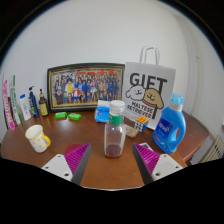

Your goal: Pour water

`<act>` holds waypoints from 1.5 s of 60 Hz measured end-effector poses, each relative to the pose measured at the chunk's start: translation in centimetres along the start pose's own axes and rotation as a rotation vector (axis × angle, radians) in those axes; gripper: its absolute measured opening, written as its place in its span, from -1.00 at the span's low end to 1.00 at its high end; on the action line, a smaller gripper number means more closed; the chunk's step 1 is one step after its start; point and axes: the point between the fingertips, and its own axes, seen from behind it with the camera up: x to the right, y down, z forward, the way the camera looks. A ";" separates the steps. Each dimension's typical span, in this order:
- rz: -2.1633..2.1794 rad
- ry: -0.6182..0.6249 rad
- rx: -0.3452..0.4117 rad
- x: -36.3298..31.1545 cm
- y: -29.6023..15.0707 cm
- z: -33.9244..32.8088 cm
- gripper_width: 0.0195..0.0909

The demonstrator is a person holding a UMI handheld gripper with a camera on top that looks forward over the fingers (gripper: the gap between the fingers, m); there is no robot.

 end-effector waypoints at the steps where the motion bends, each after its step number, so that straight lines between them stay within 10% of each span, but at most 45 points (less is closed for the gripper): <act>1: 0.002 -0.006 0.001 0.2 0.0 0.8 0.86; 17: -0.020 -0.064 0.031 0.8 0.4 10.8 0.82; 25: 0.008 -0.102 0.042 -0.1 0.5 12.7 -0.01; 37: 0.004 -0.087 0.079 0.2 0.2 12.7 -0.35; 73: -0.815 0.229 0.228 -7.5 -15.7 5.7 -0.39; 90: -1.585 0.362 0.243 -18.4 -15.0 5.1 -0.39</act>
